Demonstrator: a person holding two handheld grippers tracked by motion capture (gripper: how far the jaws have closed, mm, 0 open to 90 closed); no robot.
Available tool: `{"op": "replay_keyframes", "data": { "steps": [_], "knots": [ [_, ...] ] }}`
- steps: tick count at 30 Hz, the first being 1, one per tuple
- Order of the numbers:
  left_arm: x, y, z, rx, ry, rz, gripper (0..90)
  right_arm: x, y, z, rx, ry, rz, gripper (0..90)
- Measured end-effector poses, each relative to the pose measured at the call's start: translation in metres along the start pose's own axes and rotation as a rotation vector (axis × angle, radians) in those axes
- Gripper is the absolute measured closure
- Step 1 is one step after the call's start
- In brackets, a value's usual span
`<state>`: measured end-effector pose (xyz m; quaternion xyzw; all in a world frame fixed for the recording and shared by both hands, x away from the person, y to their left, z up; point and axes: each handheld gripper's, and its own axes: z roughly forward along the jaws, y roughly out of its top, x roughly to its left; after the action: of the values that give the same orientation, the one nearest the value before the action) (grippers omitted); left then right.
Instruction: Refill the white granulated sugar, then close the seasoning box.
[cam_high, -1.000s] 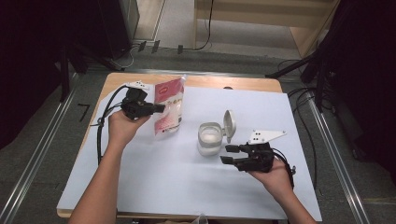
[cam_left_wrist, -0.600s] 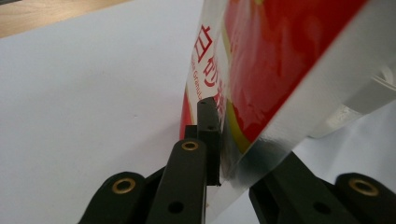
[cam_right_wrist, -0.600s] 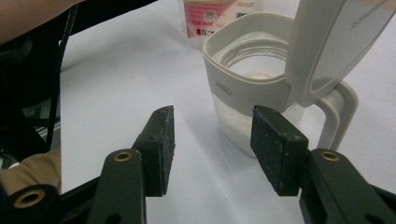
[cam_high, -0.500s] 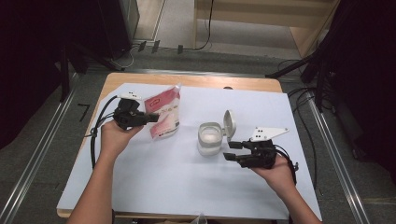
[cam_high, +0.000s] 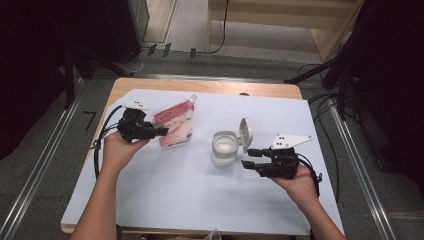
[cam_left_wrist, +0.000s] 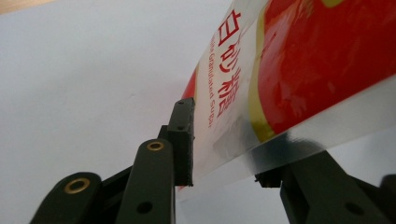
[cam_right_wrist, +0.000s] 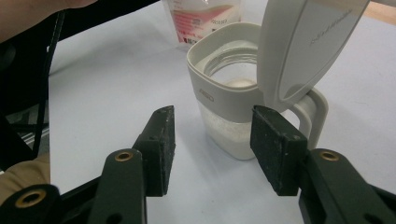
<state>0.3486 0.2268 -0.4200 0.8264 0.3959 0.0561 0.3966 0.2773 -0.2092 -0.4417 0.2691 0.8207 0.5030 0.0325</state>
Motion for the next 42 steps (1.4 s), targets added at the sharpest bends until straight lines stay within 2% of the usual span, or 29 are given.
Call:
{"op": "replay_keyframes", "data": {
  "steps": [3, 7, 9, 10, 11, 15, 18, 25, 31, 32, 33, 36, 42],
  "knots": [
    [-0.001, 0.0, -0.002, 0.011, -0.026, -0.007, 60.1, 0.0, 0.001, -0.001, -0.004, 0.002, 0.002, 50.3],
    [-0.003, -0.002, -0.006, 0.019, 0.009, 0.017, 53.7, -0.002, 0.001, -0.001, -0.005, 0.0, 0.004, 50.3],
    [-0.003, -0.003, -0.008, 0.0, 0.058, 0.014, 48.4, -0.002, 0.001, -0.002, -0.005, 0.0, 0.004, 50.2],
    [-0.003, -0.003, -0.009, 0.014, 0.06, 0.004, 47.8, -0.003, 0.002, -0.003, -0.006, 0.0, 0.003, 50.2],
    [-0.003, -0.003, -0.01, -0.002, 0.057, -0.005, 47.7, -0.003, 0.002, -0.004, -0.009, -0.001, 0.005, 50.2],
    [-0.004, -0.005, -0.014, -0.021, 0.044, 0.003, 43.6, -0.005, 0.003, -0.009, -0.011, -0.008, 0.015, 50.6],
    [-0.005, -0.007, -0.017, -0.025, 0.042, 0.006, 43.4, -0.008, 0.003, -0.013, -0.013, -0.015, 0.018, 50.9],
    [-0.005, -0.012, -0.018, 0.017, 0.005, 0.027, 43.2, -0.02, 0.0, -0.017, -0.013, -0.044, 0.034, 51.7],
    [-0.003, -0.02, -0.02, 0.021, 0.013, 0.013, 42.9, -0.027, 0.001, -0.016, -0.015, -0.06, 0.06, 55.1],
    [-0.002, -0.02, -0.021, 0.036, 0.016, 0.019, 42.9, -0.028, 0.002, -0.016, -0.019, -0.062, 0.061, 55.1],
    [-0.002, -0.021, -0.021, 0.026, 0.019, 0.013, 42.8, -0.029, 0.002, -0.015, -0.019, -0.063, 0.063, 55.5],
    [0.0, -0.023, -0.023, 0.02, 0.026, 0.013, 42.0, -0.034, 0.0, -0.013, 0.007, -0.08, 0.076, 56.0],
    [0.001, -0.026, -0.026, 0.018, 0.024, 0.006, 41.9, -0.038, 0.004, -0.011, -0.015, -0.076, 0.112, 61.7]
  ]
}}
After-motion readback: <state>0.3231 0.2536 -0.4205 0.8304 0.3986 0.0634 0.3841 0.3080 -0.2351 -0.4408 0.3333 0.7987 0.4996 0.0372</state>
